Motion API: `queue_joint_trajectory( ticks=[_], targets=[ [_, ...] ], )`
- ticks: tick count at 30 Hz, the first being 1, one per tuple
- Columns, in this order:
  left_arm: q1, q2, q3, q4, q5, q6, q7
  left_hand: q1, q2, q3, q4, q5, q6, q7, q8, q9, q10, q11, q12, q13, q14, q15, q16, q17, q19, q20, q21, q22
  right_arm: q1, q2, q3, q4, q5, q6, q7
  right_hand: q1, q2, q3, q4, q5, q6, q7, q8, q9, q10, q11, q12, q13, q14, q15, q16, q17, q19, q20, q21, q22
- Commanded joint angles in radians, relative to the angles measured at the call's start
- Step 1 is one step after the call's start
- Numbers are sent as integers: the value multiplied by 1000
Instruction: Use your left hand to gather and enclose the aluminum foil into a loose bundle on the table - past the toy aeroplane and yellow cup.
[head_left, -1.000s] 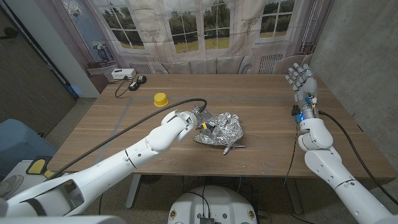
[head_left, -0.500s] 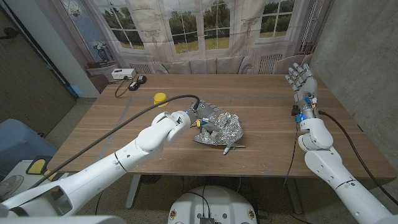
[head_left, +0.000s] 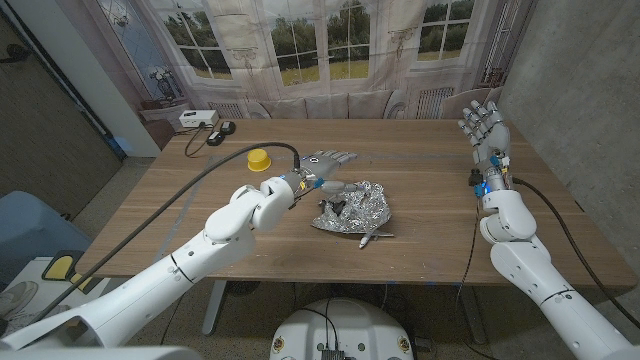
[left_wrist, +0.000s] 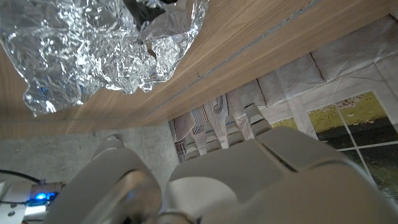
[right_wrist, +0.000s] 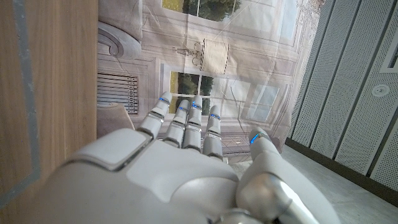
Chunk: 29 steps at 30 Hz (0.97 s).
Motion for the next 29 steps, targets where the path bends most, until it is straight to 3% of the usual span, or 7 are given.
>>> queue_joint_trajectory(
  ticks=[1,6,22,29],
  targets=[
    [70,-19,-126,63,-468,-140,196,-1,16,5,7,-5,15,0,5,-1,-5,-4,-1,-7,-13,13,5,-1,-20,1,-14,4,-12,-8,-3,-16,-9,-6,-2,1,-4,2,2,6,9,1,-3,3,8,-6,-5,3,6,-2,-2,1,8,-6,5,5],
    [75,-19,-142,100,-617,-228,226,-5,27,5,10,-12,22,-2,3,-3,-11,-6,-1,-21,-31,22,3,-6,-36,1,-32,4,-15,-9,-7,-19,-9,-9,1,2,-5,2,1,6,9,0,-4,3,10,-7,-6,3,7,-3,-2,1,9,-8,5,5],
    [67,-31,-159,165,-977,-380,198,-28,44,-3,22,-24,-16,-5,-13,-6,-72,-6,-14,-62,-97,36,-1,-14,-87,1,-86,4,-45,-12,-4,-23,2,-4,13,1,-9,2,-1,6,10,-1,-5,3,13,-12,-7,3,7,-11,-3,1,10,-9,5,5],
    [81,-69,-187,201,-1163,-438,187,-45,65,-6,34,-27,-43,-2,-17,-7,-110,-6,-16,-85,-141,31,-4,-16,-123,-2,-118,5,11,2,-31,33,14,5,58,1,-9,2,-1,6,11,-1,-5,3,13,-14,-8,3,7,-12,-3,1,10,-9,5,5]
  ],
)
